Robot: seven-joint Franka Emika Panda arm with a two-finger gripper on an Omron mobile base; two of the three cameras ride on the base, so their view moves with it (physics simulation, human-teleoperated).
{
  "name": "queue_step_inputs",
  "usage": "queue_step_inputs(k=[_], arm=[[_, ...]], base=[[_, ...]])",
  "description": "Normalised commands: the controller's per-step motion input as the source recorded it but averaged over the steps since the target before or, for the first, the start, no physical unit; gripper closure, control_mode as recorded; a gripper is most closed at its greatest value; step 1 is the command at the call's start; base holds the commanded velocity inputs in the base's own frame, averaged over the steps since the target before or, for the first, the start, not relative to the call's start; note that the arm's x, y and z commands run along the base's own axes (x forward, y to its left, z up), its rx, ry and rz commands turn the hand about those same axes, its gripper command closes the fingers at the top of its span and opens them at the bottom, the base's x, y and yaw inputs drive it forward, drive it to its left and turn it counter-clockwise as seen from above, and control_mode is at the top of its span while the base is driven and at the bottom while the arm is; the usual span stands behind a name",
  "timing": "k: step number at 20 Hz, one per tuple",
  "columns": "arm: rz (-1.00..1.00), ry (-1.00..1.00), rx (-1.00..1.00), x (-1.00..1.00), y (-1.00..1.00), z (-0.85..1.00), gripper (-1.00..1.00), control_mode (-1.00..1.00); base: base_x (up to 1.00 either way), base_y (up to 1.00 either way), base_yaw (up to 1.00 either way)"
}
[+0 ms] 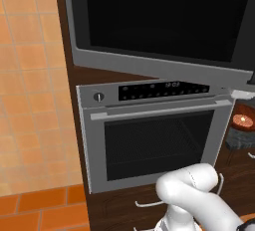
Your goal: Open the microwave, place the bowl with waffle inside the microwave, then close the microwave door and turn it on.
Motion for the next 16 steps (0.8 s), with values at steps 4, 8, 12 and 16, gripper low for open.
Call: queue_step_inputs(k=[4, 8, 12, 16], arm=[[0.25, -0.24, -0.20, -1.00, 0.60, 0.19, -1.00, -1.00], [0.25, -0.21, -0.19, -1.00, 0.82, 0.02, -1.00, -1.00], [0.29, -0.13, -0.16, -1.00, 0.98, -0.10, -1.00, -1.00], [0.18, -0.08, -0.03, -1.00, 0.70, -0.01, -1.00, -1.00]], base=[[0.00, 0.00, 0.00], [0.00, 0.00, 0.00], [0.00, 0.00, 0.00], [0.00, 0.00, 0.00]])
